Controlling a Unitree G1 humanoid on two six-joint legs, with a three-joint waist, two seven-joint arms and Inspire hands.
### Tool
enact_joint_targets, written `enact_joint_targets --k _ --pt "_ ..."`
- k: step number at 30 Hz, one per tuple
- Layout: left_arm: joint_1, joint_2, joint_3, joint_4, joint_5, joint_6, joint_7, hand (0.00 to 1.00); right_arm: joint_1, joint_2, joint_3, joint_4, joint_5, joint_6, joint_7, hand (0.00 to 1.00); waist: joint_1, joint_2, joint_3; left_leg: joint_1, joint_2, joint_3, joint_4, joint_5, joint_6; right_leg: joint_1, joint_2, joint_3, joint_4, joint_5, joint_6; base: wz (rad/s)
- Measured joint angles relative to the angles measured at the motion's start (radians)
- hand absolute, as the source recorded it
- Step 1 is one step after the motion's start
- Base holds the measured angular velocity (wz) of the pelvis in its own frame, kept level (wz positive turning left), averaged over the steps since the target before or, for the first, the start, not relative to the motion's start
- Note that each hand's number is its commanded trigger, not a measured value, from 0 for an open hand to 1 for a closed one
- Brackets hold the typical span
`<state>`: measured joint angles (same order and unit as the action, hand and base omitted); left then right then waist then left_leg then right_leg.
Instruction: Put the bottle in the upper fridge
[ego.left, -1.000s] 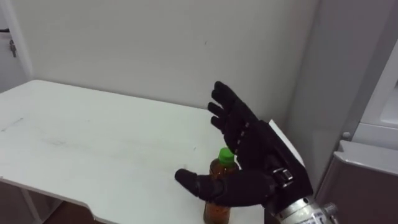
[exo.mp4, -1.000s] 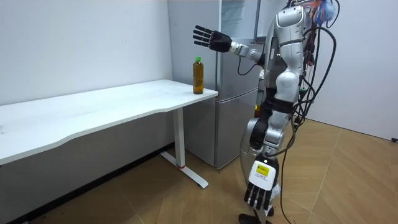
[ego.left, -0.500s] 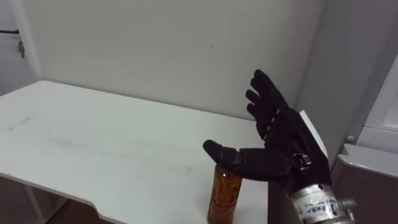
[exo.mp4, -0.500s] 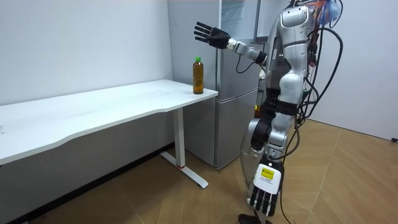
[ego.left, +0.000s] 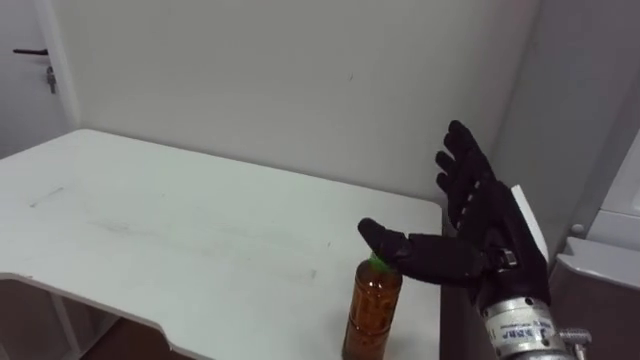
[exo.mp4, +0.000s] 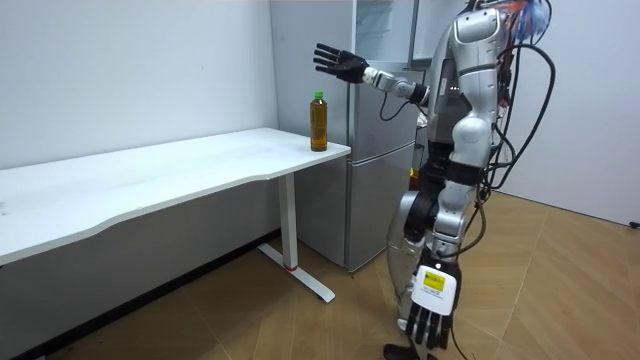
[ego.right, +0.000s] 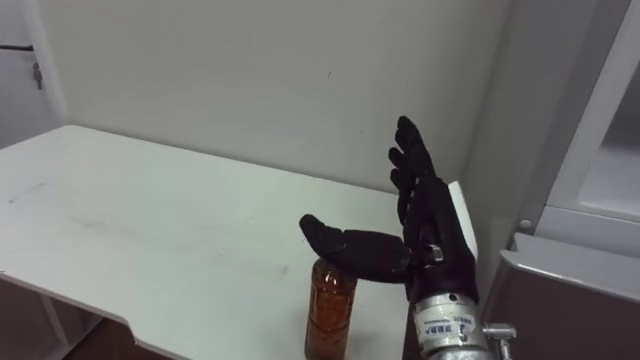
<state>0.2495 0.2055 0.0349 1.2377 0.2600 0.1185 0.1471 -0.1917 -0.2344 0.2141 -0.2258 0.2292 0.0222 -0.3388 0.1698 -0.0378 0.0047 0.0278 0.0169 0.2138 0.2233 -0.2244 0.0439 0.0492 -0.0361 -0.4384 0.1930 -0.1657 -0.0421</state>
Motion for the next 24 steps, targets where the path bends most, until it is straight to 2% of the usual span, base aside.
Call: enact_joint_targets --k 5,10,19,24 --pt "0.0 0.0 0.0 -0.007 0.013 0.014 0.0 0.0 -0.002 -0.001 0.001 0.06 0.0 -0.001 -0.029 0.0 0.006 0.008 -0.0007 -0.016 -0.003 -0.001 0.012 0.0 0.003 -0.016 -0.007 -0.002 0.014 -0.006 0.001 0.01" --pt "0.028 0.0 -0.004 -0.078 0.037 0.016 0.0 0.0 -0.001 -0.001 0.001 0.23 0.023 0.002 -0.041 0.0 0.007 0.012 -0.0001 -0.016 -0.01 -0.007 0.015 -0.001 0.013 -0.017 -0.018 -0.011 0.03 -0.01 0.007 0.06" --pt "0.058 0.0 -0.004 -0.161 0.058 0.047 -0.005 0.0 -0.002 -0.001 0.007 0.267 0.039 0.003 -0.008 0.0 0.009 0.015 -0.0007 -0.017 -0.019 -0.01 0.011 -0.001 0.023 -0.012 -0.03 -0.029 0.03 -0.009 0.021 0.06" --pt "0.06 0.0 -0.004 -0.163 0.058 0.054 -0.005 0.0 -0.004 -0.001 0.012 0.327 0.04 0.005 0.005 0.0 0.014 0.019 -0.0018 -0.01 -0.02 -0.01 0.009 0.0 0.025 -0.012 -0.036 -0.029 0.048 -0.009 0.022 0.02"
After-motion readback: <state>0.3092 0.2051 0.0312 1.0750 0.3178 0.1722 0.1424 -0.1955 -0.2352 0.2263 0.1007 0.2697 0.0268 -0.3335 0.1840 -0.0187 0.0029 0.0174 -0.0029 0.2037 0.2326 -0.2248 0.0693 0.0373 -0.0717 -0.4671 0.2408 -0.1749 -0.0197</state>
